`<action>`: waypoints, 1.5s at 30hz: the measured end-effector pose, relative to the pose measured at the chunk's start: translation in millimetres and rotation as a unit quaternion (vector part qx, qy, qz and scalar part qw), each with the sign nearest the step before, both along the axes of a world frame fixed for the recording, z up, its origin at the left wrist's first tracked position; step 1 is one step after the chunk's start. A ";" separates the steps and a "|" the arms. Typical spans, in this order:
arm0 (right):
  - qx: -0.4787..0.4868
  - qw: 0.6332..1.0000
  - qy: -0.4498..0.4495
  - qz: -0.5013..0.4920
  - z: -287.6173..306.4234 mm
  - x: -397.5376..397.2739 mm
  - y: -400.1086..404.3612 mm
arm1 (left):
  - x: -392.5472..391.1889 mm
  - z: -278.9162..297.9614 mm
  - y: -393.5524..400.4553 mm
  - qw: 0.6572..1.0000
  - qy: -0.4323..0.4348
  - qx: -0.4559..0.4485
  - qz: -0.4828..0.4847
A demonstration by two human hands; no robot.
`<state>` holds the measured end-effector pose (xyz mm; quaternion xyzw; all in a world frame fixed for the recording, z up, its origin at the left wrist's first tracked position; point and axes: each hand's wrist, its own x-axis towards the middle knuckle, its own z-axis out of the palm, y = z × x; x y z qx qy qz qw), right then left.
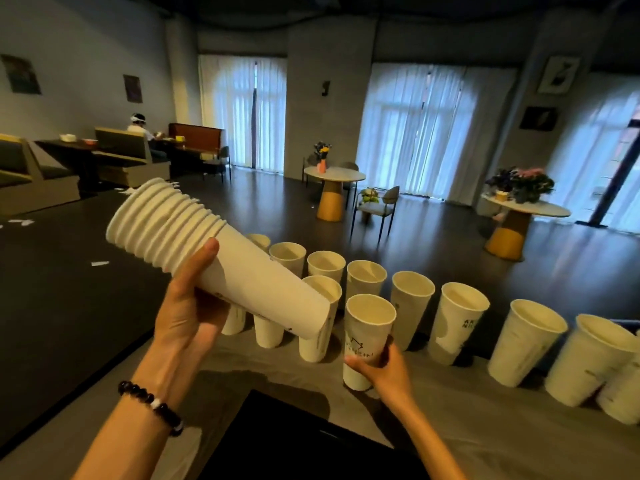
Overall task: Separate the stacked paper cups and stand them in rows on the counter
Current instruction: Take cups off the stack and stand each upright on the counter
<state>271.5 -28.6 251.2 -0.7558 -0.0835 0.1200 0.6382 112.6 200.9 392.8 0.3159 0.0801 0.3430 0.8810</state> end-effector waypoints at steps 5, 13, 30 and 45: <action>-0.011 1.000 0.001 -0.004 -6.6 16.4 16.7 | 7.5 -13.7 -4.6 1.000 0.013 0.010 -0.024; -0.049 0.997 0.004 -0.059 -2.7 4.0 -3.5 | 27.9 -27.6 -42.1 0.993 0.031 0.034 -0.105; 0.087 0.961 0.110 0.239 42.4 -24.9 -101.7 | 73.1 -35.7 -144.3 0.961 0.118 0.174 -0.181; 0.033 0.998 0.032 -0.048 -28.3 31.5 -87.5 | 64.7 -6.8 -72.0 0.994 -0.004 0.076 -0.077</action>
